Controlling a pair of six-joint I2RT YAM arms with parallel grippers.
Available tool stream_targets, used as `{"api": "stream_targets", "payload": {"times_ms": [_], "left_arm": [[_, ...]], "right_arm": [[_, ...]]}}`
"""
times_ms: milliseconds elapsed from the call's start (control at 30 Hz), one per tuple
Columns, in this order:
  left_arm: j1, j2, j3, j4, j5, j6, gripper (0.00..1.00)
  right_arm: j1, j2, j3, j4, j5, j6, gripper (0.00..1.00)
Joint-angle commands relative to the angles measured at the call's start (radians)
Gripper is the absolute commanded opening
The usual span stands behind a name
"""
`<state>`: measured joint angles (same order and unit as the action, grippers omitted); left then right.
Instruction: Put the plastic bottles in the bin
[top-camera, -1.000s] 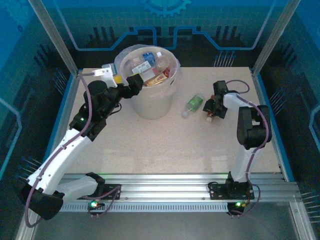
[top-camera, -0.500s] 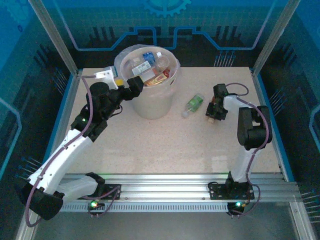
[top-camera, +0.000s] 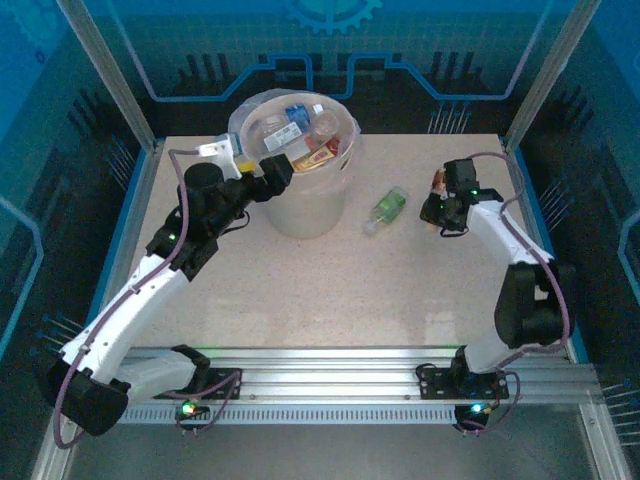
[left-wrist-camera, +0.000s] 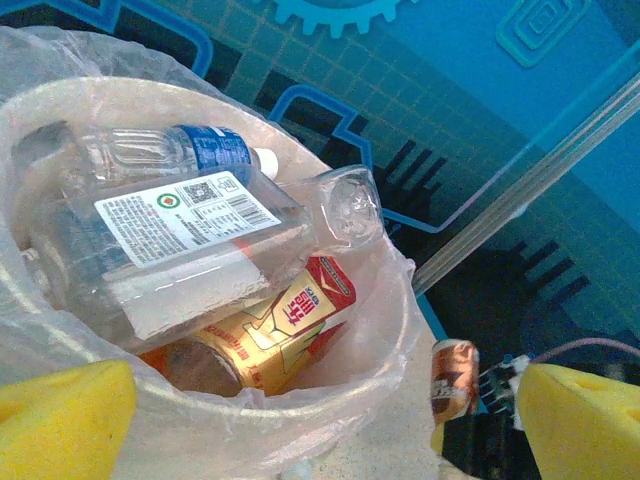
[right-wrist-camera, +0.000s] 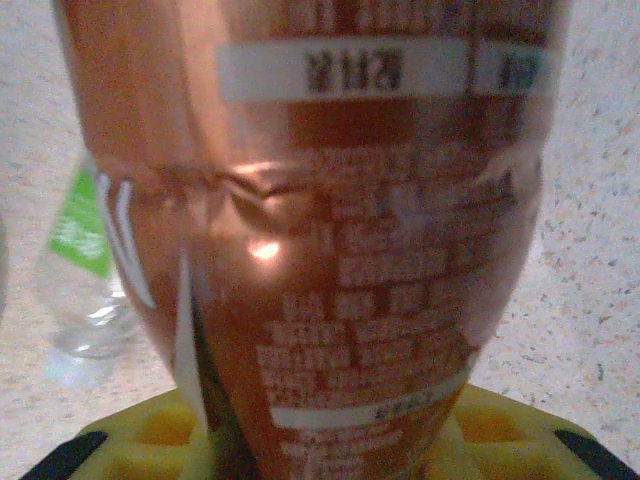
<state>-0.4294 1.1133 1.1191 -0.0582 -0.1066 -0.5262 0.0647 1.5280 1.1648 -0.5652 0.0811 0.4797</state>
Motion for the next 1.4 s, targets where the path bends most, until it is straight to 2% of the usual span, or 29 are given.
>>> {"api": "stream_targets", "payload": {"times_ms": [0,200,300,400,500,700,1000,1367], "left_arm": [[-0.008,0.01,0.007,0.057,0.048,-0.025,0.99],[-0.033,0.057,0.022,0.104,0.121,-0.038,0.99],[-0.063,0.104,0.064,0.102,0.176,-0.029,0.99],[-0.115,0.162,0.125,0.084,0.216,0.004,0.99],[-0.163,0.222,0.187,0.072,0.251,0.034,0.99],[-0.224,0.328,0.306,0.051,0.41,0.061,0.99],[-0.253,0.377,0.348,0.047,0.404,0.068,0.99],[-0.253,0.385,0.346,0.053,0.438,0.051,0.77]], "right_arm": [[0.02,-0.09,-0.024,-0.03,-0.046,-0.036,0.11],[0.091,-0.277,-0.058,0.025,-0.165,-0.089,0.09],[0.118,-0.342,-0.065,0.064,-0.276,-0.11,0.09],[0.164,-0.396,-0.066,0.1,-0.336,-0.135,0.09],[0.229,-0.441,-0.062,0.118,-0.343,-0.176,0.09],[0.302,-0.487,-0.057,0.143,-0.36,-0.212,0.09],[0.377,-0.493,-0.048,0.173,-0.385,-0.216,0.09],[0.441,-0.459,-0.01,0.21,-0.382,-0.217,0.09]]}}
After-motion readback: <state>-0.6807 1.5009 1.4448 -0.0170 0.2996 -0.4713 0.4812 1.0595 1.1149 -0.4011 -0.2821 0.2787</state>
